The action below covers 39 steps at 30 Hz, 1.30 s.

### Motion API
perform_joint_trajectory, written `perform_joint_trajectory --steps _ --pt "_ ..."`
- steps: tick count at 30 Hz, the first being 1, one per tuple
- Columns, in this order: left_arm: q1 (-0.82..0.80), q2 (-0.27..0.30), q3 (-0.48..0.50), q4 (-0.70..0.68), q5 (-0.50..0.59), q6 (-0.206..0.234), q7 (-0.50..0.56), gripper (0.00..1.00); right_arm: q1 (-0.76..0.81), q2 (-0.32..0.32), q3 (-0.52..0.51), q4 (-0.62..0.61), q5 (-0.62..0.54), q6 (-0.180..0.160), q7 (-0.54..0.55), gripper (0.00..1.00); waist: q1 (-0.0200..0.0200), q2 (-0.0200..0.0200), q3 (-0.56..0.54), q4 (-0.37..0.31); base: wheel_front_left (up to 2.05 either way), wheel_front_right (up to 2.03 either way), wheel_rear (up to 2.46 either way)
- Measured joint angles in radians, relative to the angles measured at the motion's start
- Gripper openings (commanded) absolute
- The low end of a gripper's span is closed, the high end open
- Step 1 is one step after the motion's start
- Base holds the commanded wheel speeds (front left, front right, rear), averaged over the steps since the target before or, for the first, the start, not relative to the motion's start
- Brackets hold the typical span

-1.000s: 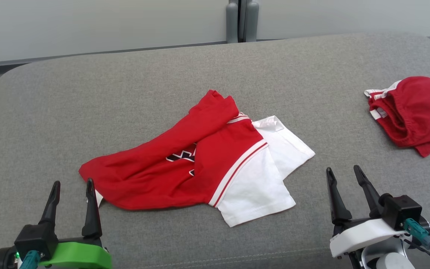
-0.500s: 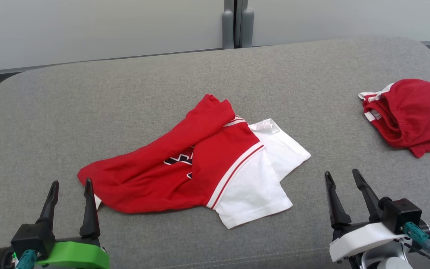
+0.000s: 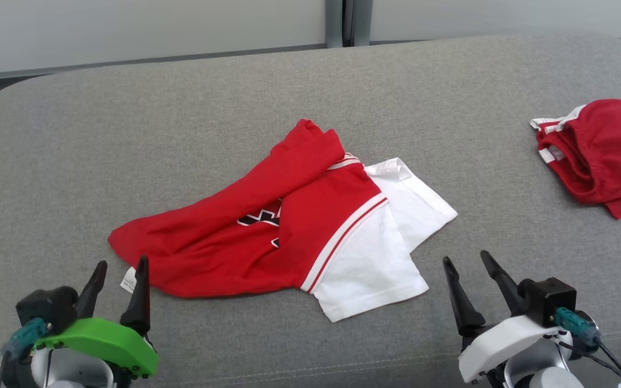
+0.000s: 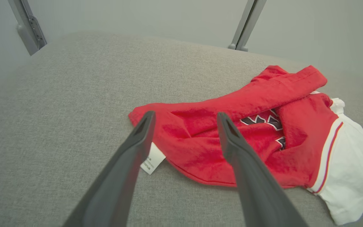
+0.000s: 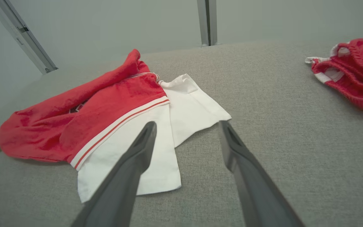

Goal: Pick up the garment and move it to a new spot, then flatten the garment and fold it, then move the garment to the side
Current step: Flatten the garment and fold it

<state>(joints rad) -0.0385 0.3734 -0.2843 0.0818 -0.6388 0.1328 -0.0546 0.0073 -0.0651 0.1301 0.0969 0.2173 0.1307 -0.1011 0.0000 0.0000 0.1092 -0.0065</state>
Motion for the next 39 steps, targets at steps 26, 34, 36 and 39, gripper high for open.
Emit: perform_joint_trajectory --steps 26,34,36,39 --pt "-0.354 -0.013 0.108 0.458 -0.315 -0.225 0.159 1.0 -0.138 -0.042 0.155 0.143 0.063 0.0 0.055 1.0 0.0001 0.0 0.248 0.001 0.0 0.0 0.0" --pt "-0.402 -0.012 0.088 0.516 -0.352 -0.253 0.177 0.0 -0.164 -0.054 0.183 0.159 0.074 0.0 0.062 0.0 0.0001 0.0 0.27 0.005 0.0 0.0 0.0" --pt "-0.403 -0.013 0.08 0.516 -0.358 -0.257 0.176 0.0 -0.168 -0.06 0.184 0.162 0.08 -0.001 0.065 0.0 0.0 0.0 0.27 0.006 0.0 0.0 0.0" --pt "-0.402 -0.012 0.068 0.505 -0.364 -0.259 0.164 0.0 -0.169 -0.061 0.184 0.156 0.091 0.0 0.061 0.0 0.0001 0.0 0.268 0.008 0.0 0.0 0.0"
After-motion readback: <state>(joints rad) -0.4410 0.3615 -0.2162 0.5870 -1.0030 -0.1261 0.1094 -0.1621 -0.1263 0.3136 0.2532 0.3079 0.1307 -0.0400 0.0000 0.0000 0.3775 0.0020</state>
